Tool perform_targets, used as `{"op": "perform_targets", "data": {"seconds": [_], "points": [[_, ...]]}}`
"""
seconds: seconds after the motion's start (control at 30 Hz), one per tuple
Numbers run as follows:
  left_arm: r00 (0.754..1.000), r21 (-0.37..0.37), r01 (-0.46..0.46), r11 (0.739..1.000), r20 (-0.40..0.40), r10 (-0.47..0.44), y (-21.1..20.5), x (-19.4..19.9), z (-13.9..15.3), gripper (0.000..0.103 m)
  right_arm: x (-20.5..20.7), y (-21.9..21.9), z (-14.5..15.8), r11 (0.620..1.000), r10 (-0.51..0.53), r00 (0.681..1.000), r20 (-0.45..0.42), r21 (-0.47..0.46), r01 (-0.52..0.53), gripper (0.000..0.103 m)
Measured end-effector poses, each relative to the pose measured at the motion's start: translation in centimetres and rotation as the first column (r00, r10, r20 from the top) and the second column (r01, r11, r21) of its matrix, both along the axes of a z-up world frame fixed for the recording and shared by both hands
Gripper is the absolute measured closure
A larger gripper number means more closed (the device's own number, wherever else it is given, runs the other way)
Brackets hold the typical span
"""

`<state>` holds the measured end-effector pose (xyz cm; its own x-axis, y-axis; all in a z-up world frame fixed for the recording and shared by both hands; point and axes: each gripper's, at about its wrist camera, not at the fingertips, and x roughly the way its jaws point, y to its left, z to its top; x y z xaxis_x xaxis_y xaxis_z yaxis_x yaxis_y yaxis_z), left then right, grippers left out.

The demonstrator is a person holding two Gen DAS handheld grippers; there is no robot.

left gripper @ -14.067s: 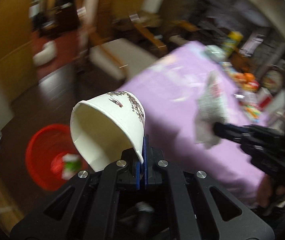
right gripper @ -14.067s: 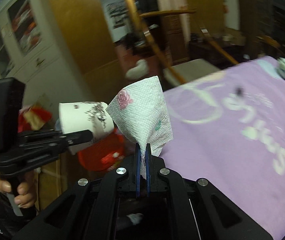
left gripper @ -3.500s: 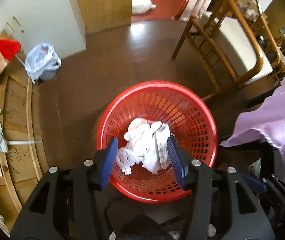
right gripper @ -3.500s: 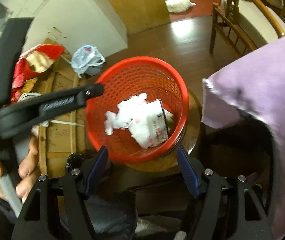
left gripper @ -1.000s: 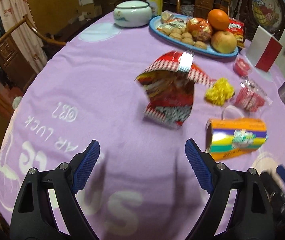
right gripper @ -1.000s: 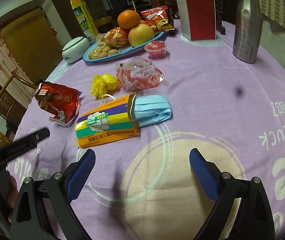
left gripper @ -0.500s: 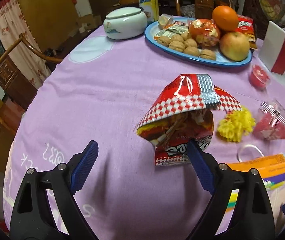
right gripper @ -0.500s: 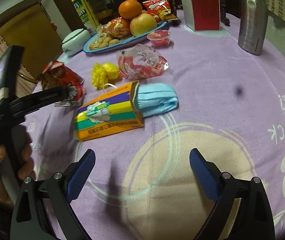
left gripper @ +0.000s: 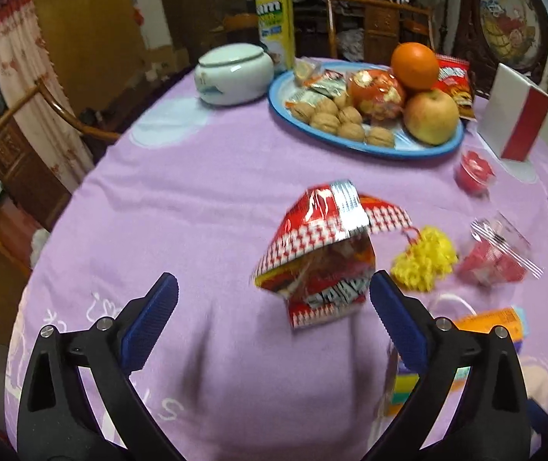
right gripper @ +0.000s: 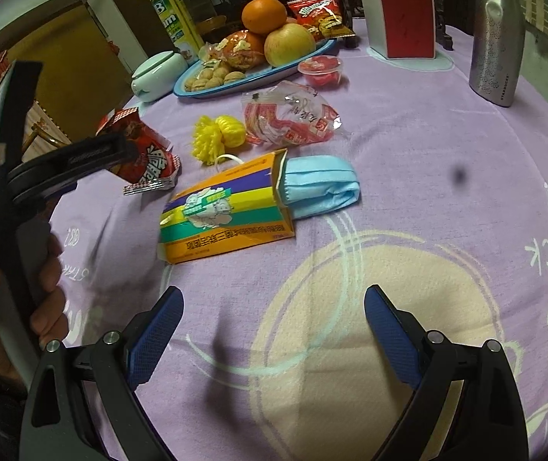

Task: Collect trash
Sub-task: 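Grasp the red checkered snack bag with the left gripper, then grasp the striped tissue box with the right gripper while the left gripper holds the snack bag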

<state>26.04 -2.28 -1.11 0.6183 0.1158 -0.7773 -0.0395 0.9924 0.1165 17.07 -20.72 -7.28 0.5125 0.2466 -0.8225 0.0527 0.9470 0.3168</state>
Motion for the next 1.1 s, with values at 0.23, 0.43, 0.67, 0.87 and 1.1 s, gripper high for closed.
{"op": "perform_targets", "data": {"seconds": [0.23, 0.43, 0.67, 0.87, 1.1], "points": [[0.998, 0.043, -0.018, 0.999, -0.055, 0.021, -1.1, 2.8, -2.0, 0.007, 0.0, 0.0, -0.1, 1.0, 0.001, 1.0, -0.005, -0.005, -0.001, 0.009], [0.997, -0.071, -0.064, 0.995, -0.053, 0.061, -0.1, 4.0, -2.1, 0.015, 0.0, 0.2, -0.3, 1.0, 0.01, 1.0, -0.012, 0.004, -0.009, 0.009], [0.994, -0.106, -0.015, 0.994, -0.113, 0.003, -0.3, 3.2, -2.2, 0.079, -0.1, 0.2, -0.2, 1.0, 0.009, 1.0, -0.002, 0.002, -0.009, 0.009], [0.997, -0.113, 0.031, 0.993, -0.069, -0.039, 1.3, -0.9, 0.1, 0.081, 0.1, 0.2, -0.2, 1.0, 0.009, 1.0, 0.002, -0.02, -0.009, 0.009], [0.997, -0.081, 0.059, 0.995, -0.053, -0.063, 4.9, -8.7, 1.4, 0.081, 0.4, 0.6, -0.4, 0.999, 0.021, 0.999, 0.025, -0.049, -0.02, 0.009]]}}
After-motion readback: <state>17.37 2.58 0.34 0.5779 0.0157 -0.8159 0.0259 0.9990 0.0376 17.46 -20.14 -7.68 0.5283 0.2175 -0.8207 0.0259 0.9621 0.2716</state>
